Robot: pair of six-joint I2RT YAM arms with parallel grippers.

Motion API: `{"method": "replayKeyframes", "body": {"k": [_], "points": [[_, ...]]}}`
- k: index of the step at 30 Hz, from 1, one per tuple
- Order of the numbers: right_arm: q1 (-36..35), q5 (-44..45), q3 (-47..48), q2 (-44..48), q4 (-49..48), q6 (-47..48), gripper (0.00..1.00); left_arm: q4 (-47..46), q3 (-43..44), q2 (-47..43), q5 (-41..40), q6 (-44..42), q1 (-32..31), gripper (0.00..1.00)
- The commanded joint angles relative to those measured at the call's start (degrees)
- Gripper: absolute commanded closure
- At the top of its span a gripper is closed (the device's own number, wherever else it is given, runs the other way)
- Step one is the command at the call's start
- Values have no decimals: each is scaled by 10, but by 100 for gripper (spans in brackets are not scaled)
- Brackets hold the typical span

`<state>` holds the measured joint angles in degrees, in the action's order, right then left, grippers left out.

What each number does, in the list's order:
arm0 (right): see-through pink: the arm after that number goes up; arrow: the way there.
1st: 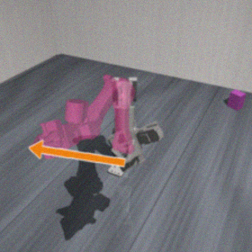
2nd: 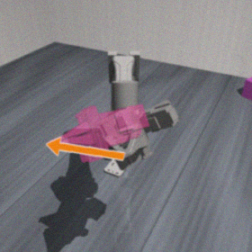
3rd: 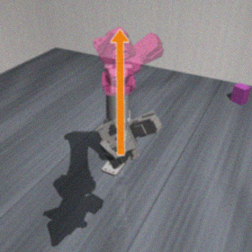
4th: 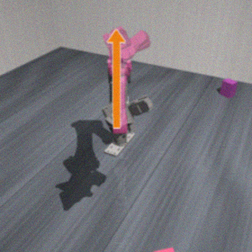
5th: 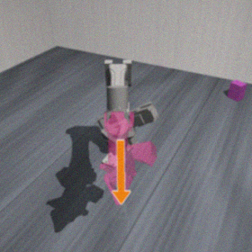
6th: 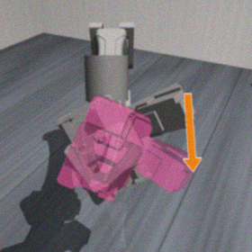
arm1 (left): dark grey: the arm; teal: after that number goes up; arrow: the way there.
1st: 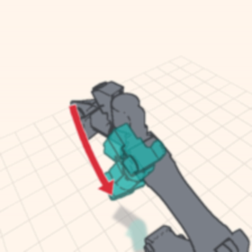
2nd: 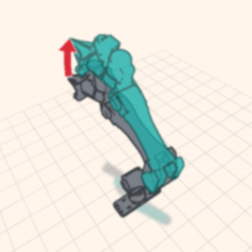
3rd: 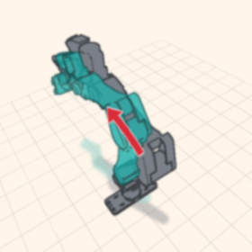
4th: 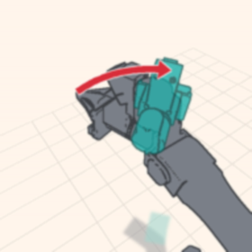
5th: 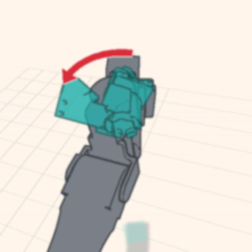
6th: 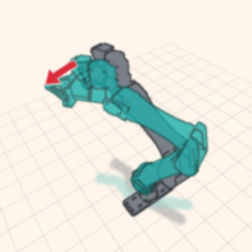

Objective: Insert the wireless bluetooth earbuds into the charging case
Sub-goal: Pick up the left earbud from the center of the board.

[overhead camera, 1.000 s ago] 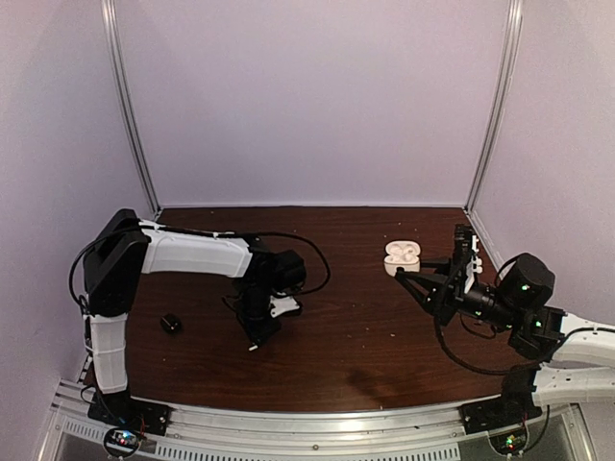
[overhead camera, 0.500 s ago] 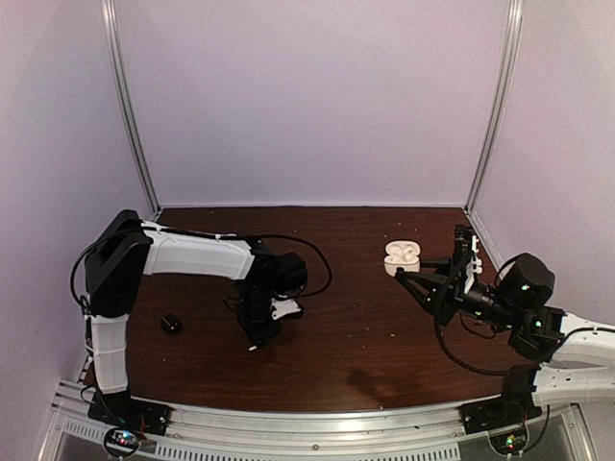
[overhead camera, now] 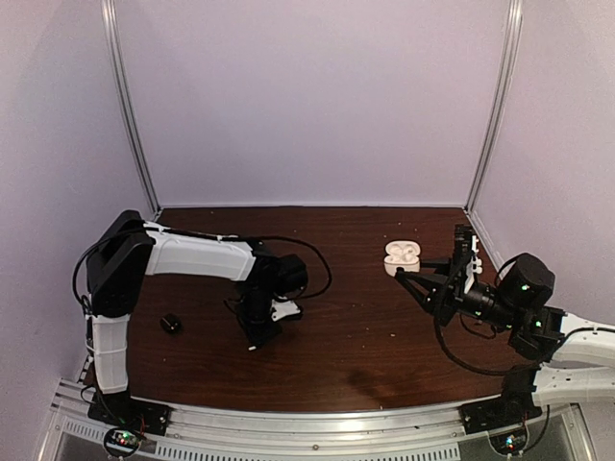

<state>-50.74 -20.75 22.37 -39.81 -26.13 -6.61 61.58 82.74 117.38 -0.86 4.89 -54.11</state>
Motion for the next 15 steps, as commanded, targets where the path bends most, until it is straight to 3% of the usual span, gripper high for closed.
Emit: {"method": "replayKeyframes", "body": {"k": [1, 15], "points": [[3, 7, 3, 4, -7, 2, 100, 6, 7, -4, -4, 3, -2, 87], [3, 23, 3, 5, -19, 7, 100, -87, 34, -119, -9, 9, 13, 91]]}}
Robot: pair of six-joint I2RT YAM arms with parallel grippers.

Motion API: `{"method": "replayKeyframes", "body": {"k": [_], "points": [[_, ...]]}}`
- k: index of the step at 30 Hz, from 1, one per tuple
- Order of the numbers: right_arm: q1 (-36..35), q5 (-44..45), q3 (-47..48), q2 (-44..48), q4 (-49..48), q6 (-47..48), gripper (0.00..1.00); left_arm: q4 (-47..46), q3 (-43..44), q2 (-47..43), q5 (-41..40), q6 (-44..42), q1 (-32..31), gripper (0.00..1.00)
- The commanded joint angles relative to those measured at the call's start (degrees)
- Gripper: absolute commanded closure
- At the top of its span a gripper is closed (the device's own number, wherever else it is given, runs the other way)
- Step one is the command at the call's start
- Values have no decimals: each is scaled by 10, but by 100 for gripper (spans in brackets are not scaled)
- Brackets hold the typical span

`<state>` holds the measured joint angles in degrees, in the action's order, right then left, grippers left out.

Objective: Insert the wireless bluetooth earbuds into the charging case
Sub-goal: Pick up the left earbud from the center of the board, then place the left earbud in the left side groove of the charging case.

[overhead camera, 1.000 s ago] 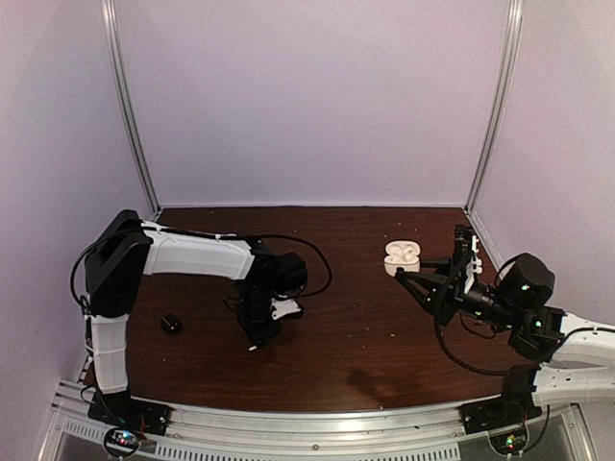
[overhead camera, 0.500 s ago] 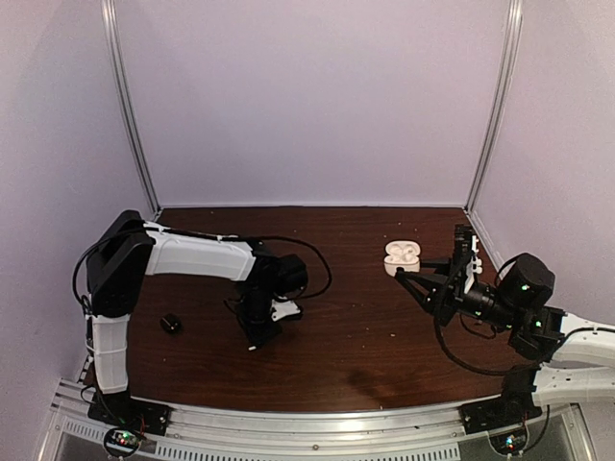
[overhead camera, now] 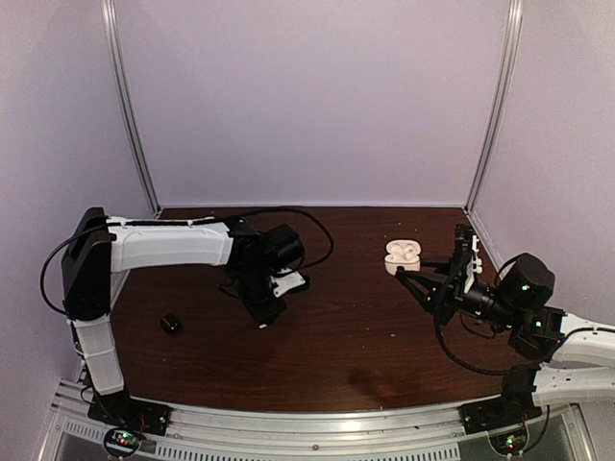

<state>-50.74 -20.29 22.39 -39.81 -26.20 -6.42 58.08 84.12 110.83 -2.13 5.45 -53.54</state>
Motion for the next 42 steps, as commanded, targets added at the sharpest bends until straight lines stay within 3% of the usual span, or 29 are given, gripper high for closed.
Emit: {"method": "replayKeyframes", "body": {"k": [1, 8, 18, 30, 42], "points": [[3, 22, 0, 6, -23, 5, 100, -63, 23, -66, 3, 4, 8, 91], [3, 37, -9, -4, -79, 16, 100, -215, 22, -182, -2, 2, 9, 90], [3, 44, -13, -66, -197, 48, 100, -472, -73, -317, 21, -10, -30, 92], [2, -10, -15, -125, -330, 100, 100, -673, -117, -343, 61, -22, -117, 92], [-10, -24, -4, -151, -345, 139, 100, -754, -134, -328, 97, -37, -153, 93]]}}
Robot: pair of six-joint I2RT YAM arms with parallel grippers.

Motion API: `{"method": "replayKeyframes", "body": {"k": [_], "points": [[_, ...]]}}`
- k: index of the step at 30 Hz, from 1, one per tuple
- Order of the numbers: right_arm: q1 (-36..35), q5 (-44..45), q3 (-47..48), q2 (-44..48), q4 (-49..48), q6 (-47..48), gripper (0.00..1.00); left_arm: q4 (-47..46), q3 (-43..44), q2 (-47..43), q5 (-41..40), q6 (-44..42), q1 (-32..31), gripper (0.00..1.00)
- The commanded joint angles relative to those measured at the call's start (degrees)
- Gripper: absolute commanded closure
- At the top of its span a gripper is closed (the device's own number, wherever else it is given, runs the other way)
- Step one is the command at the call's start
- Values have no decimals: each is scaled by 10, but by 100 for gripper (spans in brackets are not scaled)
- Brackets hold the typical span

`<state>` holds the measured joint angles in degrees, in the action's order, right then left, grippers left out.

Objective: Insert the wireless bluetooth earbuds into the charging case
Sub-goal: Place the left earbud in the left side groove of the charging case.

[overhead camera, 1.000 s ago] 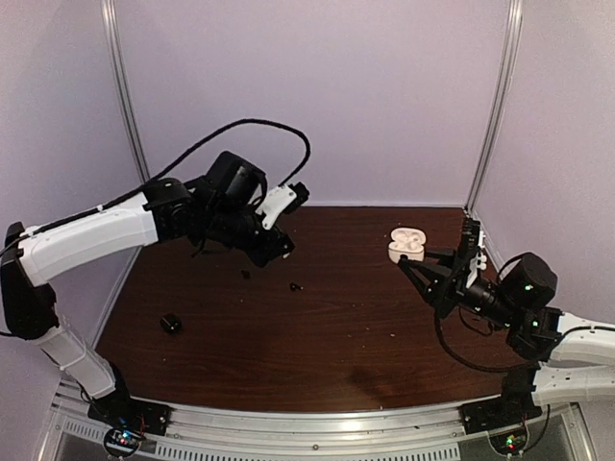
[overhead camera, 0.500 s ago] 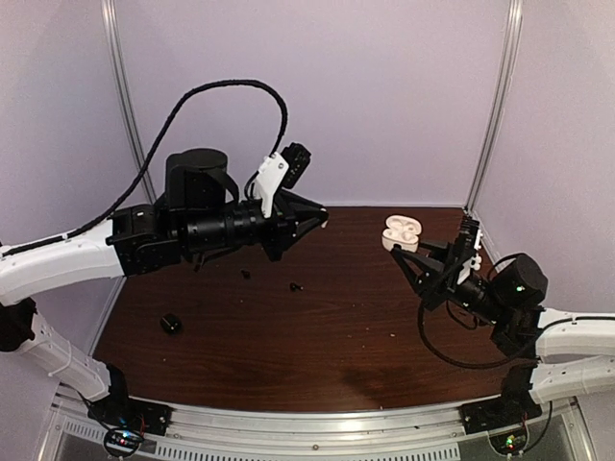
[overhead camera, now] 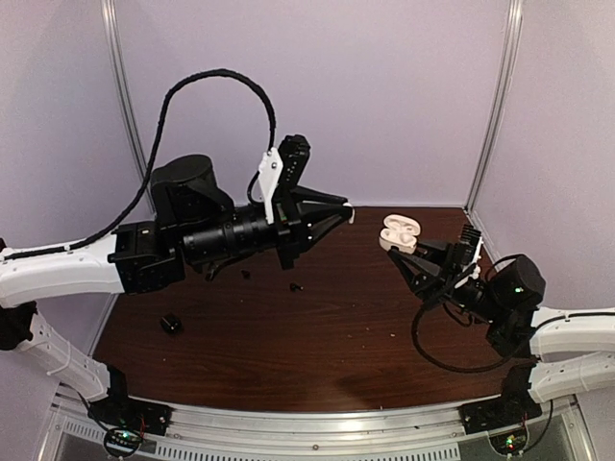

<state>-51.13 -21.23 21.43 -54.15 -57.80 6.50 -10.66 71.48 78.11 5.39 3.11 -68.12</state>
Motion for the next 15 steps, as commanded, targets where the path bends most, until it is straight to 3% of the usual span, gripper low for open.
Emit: {"method": "replayKeyframes", "body": {"k": [1, 15], "points": [[-6, -15, 6, -11, -33, 3, 100, -69, -6, 2, 26, -14, -7, 93], [-17, -4, 14, -34, -65, -46, 100, -103, 20, 61, 46, -9, -8, 94]]}}
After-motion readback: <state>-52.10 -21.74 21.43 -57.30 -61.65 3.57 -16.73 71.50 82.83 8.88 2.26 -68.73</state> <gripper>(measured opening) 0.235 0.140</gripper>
